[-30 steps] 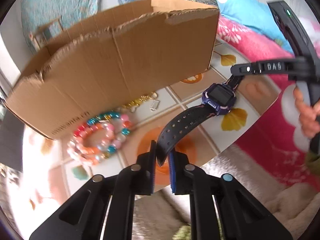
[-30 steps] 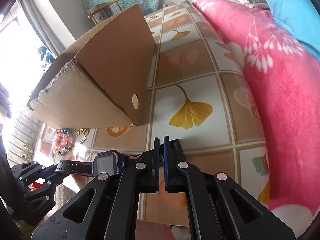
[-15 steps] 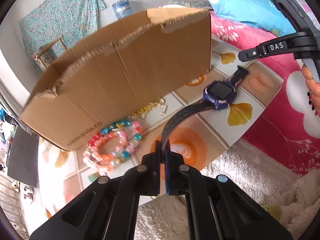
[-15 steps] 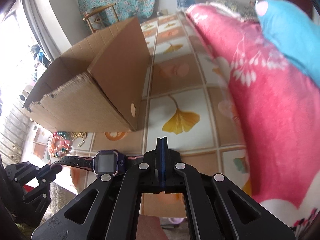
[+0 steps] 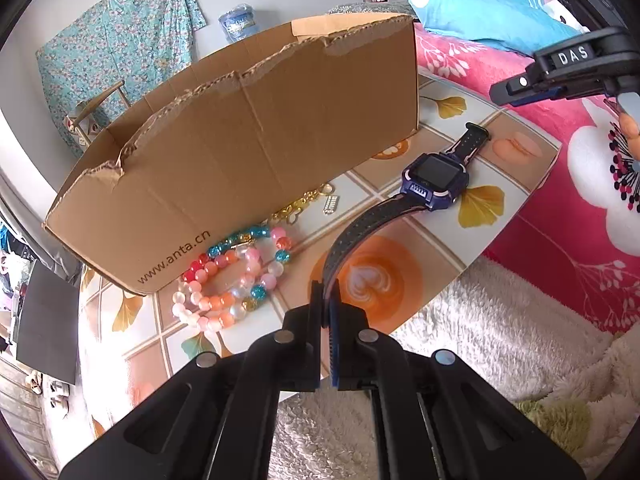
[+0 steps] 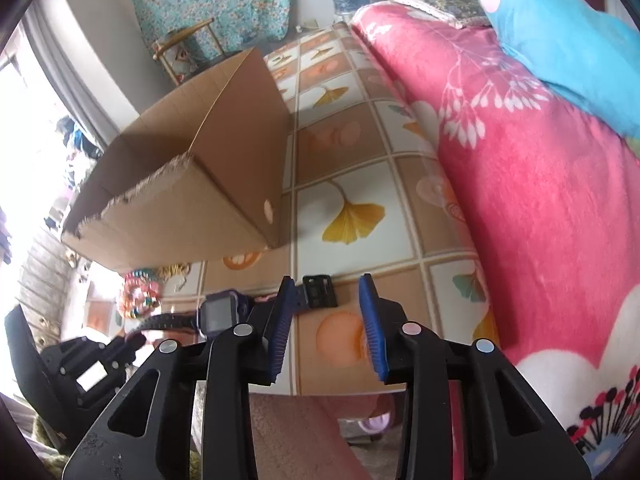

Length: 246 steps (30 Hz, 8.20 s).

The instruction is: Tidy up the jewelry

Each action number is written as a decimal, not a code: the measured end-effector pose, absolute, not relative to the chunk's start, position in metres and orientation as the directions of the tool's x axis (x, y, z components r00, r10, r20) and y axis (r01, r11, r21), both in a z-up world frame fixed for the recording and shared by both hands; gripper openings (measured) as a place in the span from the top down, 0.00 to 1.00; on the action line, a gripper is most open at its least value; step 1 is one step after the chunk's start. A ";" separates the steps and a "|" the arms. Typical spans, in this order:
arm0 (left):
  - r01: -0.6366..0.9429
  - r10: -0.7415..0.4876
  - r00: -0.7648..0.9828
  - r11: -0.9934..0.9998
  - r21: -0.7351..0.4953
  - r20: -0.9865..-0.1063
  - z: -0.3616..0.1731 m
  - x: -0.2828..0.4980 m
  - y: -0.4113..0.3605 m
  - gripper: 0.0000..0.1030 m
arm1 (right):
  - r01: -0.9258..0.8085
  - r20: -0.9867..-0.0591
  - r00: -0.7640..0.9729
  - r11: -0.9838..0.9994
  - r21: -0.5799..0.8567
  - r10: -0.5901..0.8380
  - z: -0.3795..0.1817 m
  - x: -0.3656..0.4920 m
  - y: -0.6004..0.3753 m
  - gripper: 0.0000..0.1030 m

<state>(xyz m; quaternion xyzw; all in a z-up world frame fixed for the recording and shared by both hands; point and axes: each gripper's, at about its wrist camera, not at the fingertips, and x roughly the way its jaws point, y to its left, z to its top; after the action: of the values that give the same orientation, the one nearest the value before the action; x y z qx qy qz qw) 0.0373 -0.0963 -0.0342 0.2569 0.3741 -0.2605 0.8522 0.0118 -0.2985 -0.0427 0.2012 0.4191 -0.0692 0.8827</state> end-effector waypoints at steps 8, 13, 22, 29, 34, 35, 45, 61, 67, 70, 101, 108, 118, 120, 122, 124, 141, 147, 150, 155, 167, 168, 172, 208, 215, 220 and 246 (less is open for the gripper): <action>0.637 -0.258 0.581 0.735 0.234 -0.772 -0.038 0.038 -0.092 0.97 | 0.242 -0.803 0.596 0.947 0.210 0.026 -0.051 0.033 -0.271 0.66; 0.636 -0.258 0.579 0.736 0.231 -0.773 -0.039 0.040 -0.090 0.97 | 0.256 -0.838 0.546 0.953 0.164 -0.003 -0.067 0.044 -0.272 0.83; 0.637 -0.266 0.575 0.739 0.219 -0.774 -0.041 0.047 -0.088 0.97 | 0.289 -0.820 0.572 0.933 0.215 0.012 -0.065 0.040 -0.281 0.99; 0.630 -0.270 0.587 0.744 0.221 -0.763 -0.040 0.046 -0.087 0.97 | 0.293 -0.800 0.600 0.926 0.237 0.015 -0.058 0.039 -0.285 1.00; 0.619 -0.279 0.624 0.746 0.244 -0.730 -0.029 0.039 -0.085 0.97 | 0.271 -0.775 0.632 0.935 0.230 0.007 -0.044 0.033 -0.279 1.00; 0.614 -0.280 0.638 0.747 0.254 -0.717 -0.026 0.037 -0.084 0.97 | 0.267 -0.770 0.639 0.937 0.225 0.003 -0.040 0.031 -0.277 1.00; 0.550 -0.300 0.768 0.762 0.343 -0.565 0.036 0.018 -0.067 0.97 | 0.206 -0.672 0.739 0.963 0.174 -0.037 0.022 0.005 -0.257 1.00; 0.467 -0.233 0.861 0.715 0.520 -0.453 0.110 0.130 -0.042 0.97 | -0.035 -0.582 0.813 0.999 -0.008 0.024 0.110 0.137 -0.228 1.00; 0.568 -0.167 0.762 0.637 0.521 -0.626 0.072 0.217 -0.067 0.97 | -0.088 -0.741 0.670 0.996 -0.012 0.050 0.071 0.238 -0.227 1.00; 0.609 -0.102 0.710 0.586 0.535 -0.696 0.045 0.250 -0.079 0.96 | -0.102 -0.789 0.614 0.993 -0.059 0.017 0.048 0.267 -0.223 1.00; 0.455 -0.282 0.741 0.878 0.147 -0.609 0.120 0.172 0.015 0.20 | -0.076 -0.648 0.742 0.982 0.174 0.172 0.118 0.132 -0.248 0.27; 0.306 -0.247 0.669 0.951 -0.044 -0.701 0.046 0.102 0.048 0.10 | 0.029 -0.660 0.743 0.979 0.204 0.115 0.062 0.053 -0.232 0.10; 0.195 -0.106 0.521 0.981 -0.002 -0.847 -0.061 0.092 0.026 0.09 | 0.262 -0.843 0.527 0.964 0.039 -0.109 -0.063 0.077 -0.235 0.10; 0.201 -0.073 0.542 0.979 0.044 -0.837 -0.063 0.089 0.021 0.05 | 0.257 -0.847 0.514 0.966 0.004 -0.133 -0.072 0.084 -0.233 0.10; 0.201 -0.069 0.552 0.978 0.052 -0.831 -0.063 0.085 0.018 0.05 | 0.250 -0.852 0.502 0.968 -0.024 -0.151 -0.080 0.089 -0.233 0.10; 0.193 -0.073 0.544 0.980 0.040 -0.836 -0.061 0.086 0.019 0.05 | 0.250 -0.847 0.512 0.968 -0.016 -0.146 -0.084 0.088 -0.235 0.08; 0.223 -0.115 0.576 0.975 0.020 -0.810 -0.064 0.093 0.027 0.04 | 0.191 -0.865 0.488 0.981 -0.024 -0.116 -0.085 0.100 -0.253 0.08; 0.247 -0.127 0.586 0.969 0.027 -0.800 -0.058 0.090 0.028 0.06 | 0.162 -0.803 0.590 0.987 0.009 -0.090 -0.052 0.092 -0.235 0.08; 0.293 -0.230 0.638 0.955 -0.044 -0.735 -0.041 0.082 0.031 0.08 | 0.074 -0.761 0.645 0.985 0.155 0.071 -0.038 0.092 -0.222 0.08; 0.374 -0.395 0.637 0.909 -0.183 -0.662 -0.021 0.081 0.026 0.23 | -0.039 -0.717 0.624 0.930 0.366 0.309 -0.041 0.117 -0.197 0.26; 0.377 -0.426 0.521 0.892 -0.248 -0.739 -0.046 0.110 0.013 0.77 | -0.023 -0.791 0.505 0.922 0.387 0.345 -0.072 0.147 -0.165 0.70; 0.377 -0.424 0.516 0.893 -0.247 -0.744 -0.046 0.111 0.013 0.77 | -0.023 -0.796 0.502 0.926 0.377 0.337 -0.071 0.149 -0.164 0.71; 0.362 -0.395 0.493 0.903 -0.231 -0.775 -0.052 0.115 0.009 0.79 | -0.025 -0.812 0.489 0.936 0.352 0.318 -0.072 0.154 -0.157 0.78; 0.406 -0.267 0.571 0.914 -0.016 -0.777 -0.039 0.099 -0.024 0.91 | -0.069 -0.799 0.547 0.965 0.254 0.250 -0.053 0.128 -0.158 0.93; 0.402 -0.285 0.627 0.916 -0.012 -0.726 -0.021 0.082 -0.016 0.91 | -0.089 -0.767 0.601 0.973 0.213 0.223 -0.037 0.107 -0.157 0.93; 0.408 -0.302 0.665 0.913 -0.006 -0.684 -0.007 0.072 -0.014 0.91 | -0.105 -0.737 0.640 0.975 0.197 0.218 -0.017 0.095 -0.159 0.93; 0.527 -0.360 0.720 0.840 0.130 -0.593 0.098 0.170 -0.052 0.91 | -0.330 -0.733 0.602 0.935 0.134 0.317 0.071 0.228 -0.166 0.93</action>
<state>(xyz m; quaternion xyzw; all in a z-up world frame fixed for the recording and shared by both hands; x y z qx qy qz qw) 0.1701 -0.0524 0.0981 0.1466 0.2851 -0.2421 0.9158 0.2278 -0.1658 0.0708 -0.0078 0.4081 0.1806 0.8949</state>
